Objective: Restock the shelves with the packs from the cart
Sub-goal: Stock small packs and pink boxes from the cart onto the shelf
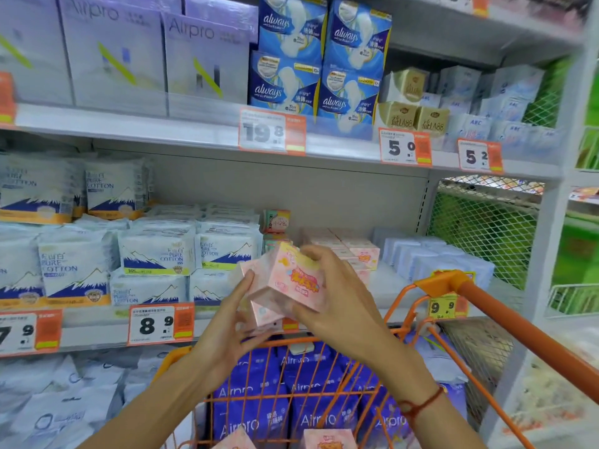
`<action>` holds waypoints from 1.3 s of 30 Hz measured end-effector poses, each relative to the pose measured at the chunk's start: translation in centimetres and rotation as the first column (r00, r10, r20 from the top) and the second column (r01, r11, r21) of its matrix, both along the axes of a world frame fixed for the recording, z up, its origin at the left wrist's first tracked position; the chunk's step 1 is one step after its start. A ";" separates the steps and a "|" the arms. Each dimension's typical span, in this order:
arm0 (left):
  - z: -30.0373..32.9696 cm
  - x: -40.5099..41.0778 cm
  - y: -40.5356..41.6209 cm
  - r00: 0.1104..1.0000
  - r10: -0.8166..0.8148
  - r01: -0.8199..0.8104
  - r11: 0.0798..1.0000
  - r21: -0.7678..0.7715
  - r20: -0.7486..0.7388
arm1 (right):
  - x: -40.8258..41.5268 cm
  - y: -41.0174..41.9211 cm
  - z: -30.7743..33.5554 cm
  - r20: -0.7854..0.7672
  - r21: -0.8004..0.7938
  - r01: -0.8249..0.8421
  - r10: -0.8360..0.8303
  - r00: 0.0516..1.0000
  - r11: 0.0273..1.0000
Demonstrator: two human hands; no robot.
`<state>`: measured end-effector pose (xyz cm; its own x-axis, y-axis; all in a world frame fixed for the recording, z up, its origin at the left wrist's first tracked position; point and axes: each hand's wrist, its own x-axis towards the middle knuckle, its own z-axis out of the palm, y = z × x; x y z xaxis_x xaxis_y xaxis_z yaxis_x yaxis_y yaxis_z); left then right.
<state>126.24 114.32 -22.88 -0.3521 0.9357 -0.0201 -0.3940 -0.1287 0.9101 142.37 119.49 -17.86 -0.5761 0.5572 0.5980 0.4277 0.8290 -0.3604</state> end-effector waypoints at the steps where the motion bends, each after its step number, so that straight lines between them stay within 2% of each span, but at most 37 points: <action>1: 0.4 0.0 0.5 0.999 0.033 -0.033 0.999 0.030 -0.009 | 0.0 0.5 0.9 0.013 0.014 0.010 -0.010 1.000 1.000; 3: 1.3 0.1 1.6 0.995 0.085 -0.081 0.993 0.088 -0.044 | 0.2 2.0 2.9 0.013 -0.057 0.055 -0.054 0.998 0.997; 5: 2.0 0.7 2.9 0.990 0.125 -0.117 0.986 0.117 -0.064 | 0.8 4.4 4.5 -0.105 -0.305 0.073 -0.110 0.988 0.950; 7: 2.4 1.6 4.1 0.987 0.145 -0.135 0.982 0.133 -0.072 | 1.5 7.2 5.3 -0.315 -0.632 -0.041 -0.208 0.926 0.774; 8: 2.6 2.2 4.7 0.985 0.145 -0.131 0.981 0.141 -0.092 | 1.9 8.8 5.4 -0.380 -0.722 -0.086 -0.290 0.878 0.686; 10: 2.7 3.4 6.1 0.981 0.134 -0.112 0.981 0.156 -0.142 | 2.6 12.5 5.1 -0.401 -0.795 -0.058 -0.452 0.797 0.603; 12: 2.8 4.1 7.5 0.974 0.118 -0.089 0.984 0.154 -0.195 | 3.4 16.9 4.4 -0.368 -0.823 0.024 -0.565 0.738 0.567; 15: 3.0 4.2 9.5 0.961 0.100 -0.065 0.988 0.138 -0.258 | 4.0 22.0 4.0 -0.244 -0.866 0.095 -0.581 0.776 0.491; 17: 3.3 4.0 10.6 0.953 0.091 -0.055 0.990 0.133 -0.289 | 4.2 24.6 3.3 -0.231 -0.889 0.078 -0.590 0.773 0.451; 22: 3.4 3.0 13.1 0.941 0.096 -0.072 0.994 0.083 -0.325 | 4.1 28.6 -0.4 -0.274 -0.950 -0.086 -0.664 0.696 0.301; 25: 2.7 2.7 14.3 0.925 0.097 -0.081 0.995 0.057 -0.366 | 4.1 29.3 -1.0 -0.313 -0.945 -0.160 -0.651 0.691 0.284; 30: 2.2 3.9 15.6 0.945 0.106 -0.086 0.993 0.077 -0.309 | 4.9 29.0 -0.5 -0.317 -0.946 -0.201 -0.606 0.730 0.253; 39: 3.5 4.8 16.0 0.947 0.124 -0.093 0.989 0.113 -0.298 | 6.7 28.9 -0.8 -0.164 -0.984 -0.094 -0.567 0.808 0.151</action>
